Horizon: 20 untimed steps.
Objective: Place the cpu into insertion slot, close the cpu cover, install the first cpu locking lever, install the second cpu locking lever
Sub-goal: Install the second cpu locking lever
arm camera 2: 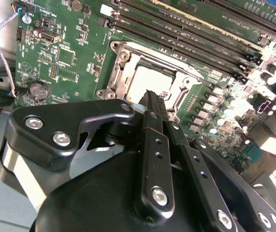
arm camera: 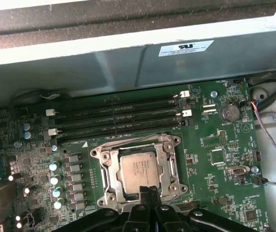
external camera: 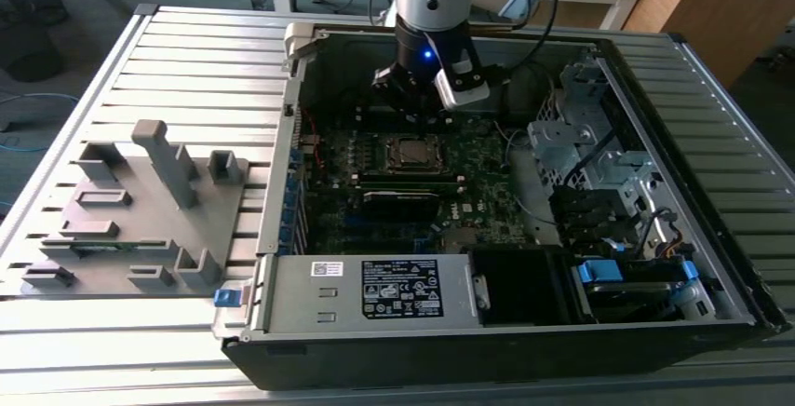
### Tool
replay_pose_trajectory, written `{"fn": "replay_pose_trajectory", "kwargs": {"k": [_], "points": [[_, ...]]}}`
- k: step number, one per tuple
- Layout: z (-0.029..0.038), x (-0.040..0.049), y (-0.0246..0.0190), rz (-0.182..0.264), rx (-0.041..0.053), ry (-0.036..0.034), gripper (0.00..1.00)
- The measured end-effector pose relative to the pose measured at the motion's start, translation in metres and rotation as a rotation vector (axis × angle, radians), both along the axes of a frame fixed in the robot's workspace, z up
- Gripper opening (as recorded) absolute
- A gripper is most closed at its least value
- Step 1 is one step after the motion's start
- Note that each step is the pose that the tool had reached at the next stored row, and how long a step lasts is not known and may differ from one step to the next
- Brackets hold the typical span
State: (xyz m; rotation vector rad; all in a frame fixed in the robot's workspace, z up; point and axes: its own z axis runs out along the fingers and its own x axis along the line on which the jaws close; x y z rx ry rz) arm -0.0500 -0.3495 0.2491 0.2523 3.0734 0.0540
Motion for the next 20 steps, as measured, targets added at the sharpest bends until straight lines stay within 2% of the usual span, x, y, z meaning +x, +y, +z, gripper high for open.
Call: {"fn": "replay_pose_trajectory", "kwargs": {"k": [13, 16, 20], "points": [[0.0008, 0.0, -0.0006, 0.0, -0.0002, 0.0002, 0.1], [0.0007, 0.0, -0.0038, 0.0, -0.0002, 0.0001, 0.1], [0.0007, 0.0, -0.0105, 0.0, 0.0, 0.0, 0.1]]}}
